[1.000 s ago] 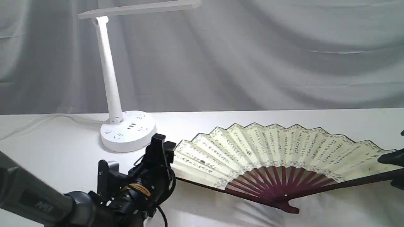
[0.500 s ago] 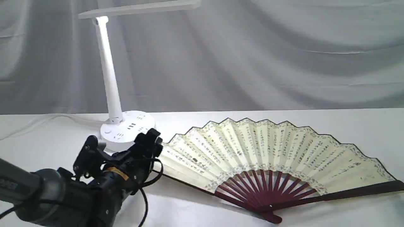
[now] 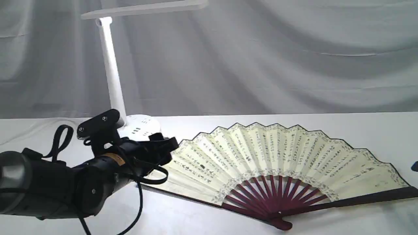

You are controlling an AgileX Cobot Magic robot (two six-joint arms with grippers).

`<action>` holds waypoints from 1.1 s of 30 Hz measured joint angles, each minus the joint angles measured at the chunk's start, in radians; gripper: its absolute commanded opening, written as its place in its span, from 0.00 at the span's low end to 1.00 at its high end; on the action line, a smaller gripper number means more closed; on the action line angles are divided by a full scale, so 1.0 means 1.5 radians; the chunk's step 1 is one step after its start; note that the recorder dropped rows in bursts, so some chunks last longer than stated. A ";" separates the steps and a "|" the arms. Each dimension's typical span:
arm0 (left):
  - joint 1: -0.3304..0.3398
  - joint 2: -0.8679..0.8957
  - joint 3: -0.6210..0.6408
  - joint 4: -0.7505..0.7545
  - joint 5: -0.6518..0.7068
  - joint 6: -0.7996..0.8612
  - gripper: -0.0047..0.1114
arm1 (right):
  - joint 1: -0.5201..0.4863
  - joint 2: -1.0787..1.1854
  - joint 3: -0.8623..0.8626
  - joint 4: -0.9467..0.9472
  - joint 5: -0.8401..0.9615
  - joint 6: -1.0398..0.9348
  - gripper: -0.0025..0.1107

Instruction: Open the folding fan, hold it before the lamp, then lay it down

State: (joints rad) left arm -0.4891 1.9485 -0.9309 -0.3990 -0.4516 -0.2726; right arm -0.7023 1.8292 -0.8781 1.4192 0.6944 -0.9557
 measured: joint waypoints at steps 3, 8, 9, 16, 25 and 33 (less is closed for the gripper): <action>0.000 -0.019 0.000 0.030 0.015 0.021 0.65 | 0.024 0.000 0.000 -0.001 0.036 -0.016 0.43; 0.000 -0.064 0.000 0.061 0.045 0.084 0.61 | 0.072 0.000 0.000 -0.010 0.085 -0.043 0.43; 0.000 -0.072 0.000 0.061 0.050 0.097 0.60 | 0.083 0.000 0.000 -0.015 0.091 -0.051 0.43; 0.009 -0.134 -0.001 0.020 0.151 0.189 0.38 | 0.161 -0.010 0.000 -0.077 0.108 -0.069 0.43; 0.121 -0.178 -0.001 0.005 0.419 0.200 0.04 | 0.269 -0.126 0.000 -0.224 0.014 0.010 0.35; 0.226 -0.184 -0.001 0.073 0.628 0.194 0.04 | 0.311 -0.179 0.000 -0.504 -0.034 0.243 0.31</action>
State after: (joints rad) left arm -0.1502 1.6731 -0.9329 -0.2895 0.4899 0.0181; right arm -0.2363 1.5614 -0.8781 0.6629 0.6439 -0.5919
